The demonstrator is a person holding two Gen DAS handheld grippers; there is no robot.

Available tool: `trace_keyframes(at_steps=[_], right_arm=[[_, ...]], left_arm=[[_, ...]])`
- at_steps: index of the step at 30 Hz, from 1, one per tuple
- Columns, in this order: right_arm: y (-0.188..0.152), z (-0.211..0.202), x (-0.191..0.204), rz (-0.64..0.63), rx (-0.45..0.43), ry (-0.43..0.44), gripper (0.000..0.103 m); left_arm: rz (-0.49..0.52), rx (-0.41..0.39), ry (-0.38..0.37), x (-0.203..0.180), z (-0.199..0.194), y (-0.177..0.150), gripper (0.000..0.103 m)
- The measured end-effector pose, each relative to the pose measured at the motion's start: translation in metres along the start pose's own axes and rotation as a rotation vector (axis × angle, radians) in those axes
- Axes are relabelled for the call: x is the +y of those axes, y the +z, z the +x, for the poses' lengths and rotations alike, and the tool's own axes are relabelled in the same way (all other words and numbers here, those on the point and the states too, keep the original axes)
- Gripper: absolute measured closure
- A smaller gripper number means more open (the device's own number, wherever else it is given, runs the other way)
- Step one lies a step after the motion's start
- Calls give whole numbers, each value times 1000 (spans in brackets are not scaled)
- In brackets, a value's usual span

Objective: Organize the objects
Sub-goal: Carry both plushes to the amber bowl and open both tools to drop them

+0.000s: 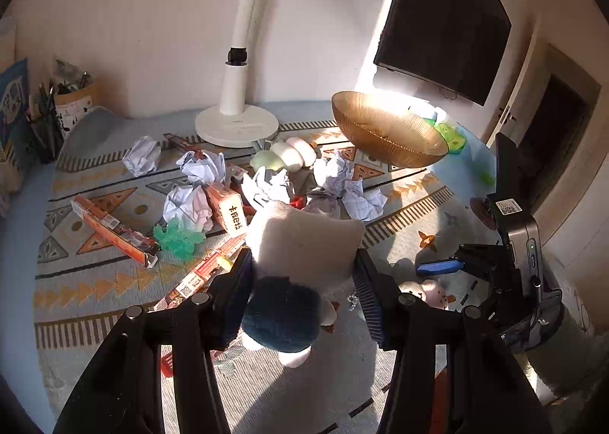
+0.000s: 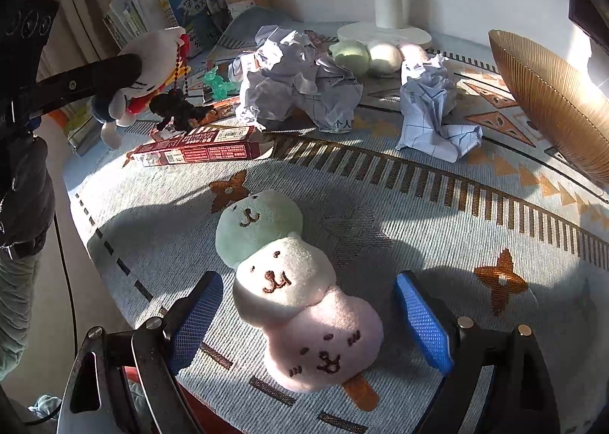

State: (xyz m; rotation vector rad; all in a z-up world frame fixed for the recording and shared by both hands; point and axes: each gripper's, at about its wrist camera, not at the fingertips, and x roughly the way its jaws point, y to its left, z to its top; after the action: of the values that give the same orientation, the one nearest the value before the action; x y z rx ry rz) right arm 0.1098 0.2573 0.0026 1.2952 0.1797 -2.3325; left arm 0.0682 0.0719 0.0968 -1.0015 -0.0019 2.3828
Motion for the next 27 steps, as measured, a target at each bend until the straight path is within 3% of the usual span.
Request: trace_keyframes(at_steps=[1, 2, 4, 9, 18, 22, 27], right_arm=[[-1, 0, 5, -25, -8, -14, 20], [-2, 0, 10, -47, -19, -46, 37], [-4, -4, 13, -64, -31, -67, 42], [-7, -36, -16, 10, -94, -112, 43], [39, -156, -158, 409, -369, -397, 43], [58, -153, -217, 587, -364, -439, 43], [78, -122, -261, 667, -301, -458, 41]], left_arm=[[11, 3, -5, -4, 1, 1, 54], [17, 7, -13, -8, 2, 2, 54], [20, 16, -33, -14, 4, 6, 54], [50, 7, -90, -37, 14, 30, 54], [113, -86, -168, -97, 43, 125, 54], [90, -127, -182, -117, 78, 168, 54], [58, -72, -160, -133, 148, 197, 54]])
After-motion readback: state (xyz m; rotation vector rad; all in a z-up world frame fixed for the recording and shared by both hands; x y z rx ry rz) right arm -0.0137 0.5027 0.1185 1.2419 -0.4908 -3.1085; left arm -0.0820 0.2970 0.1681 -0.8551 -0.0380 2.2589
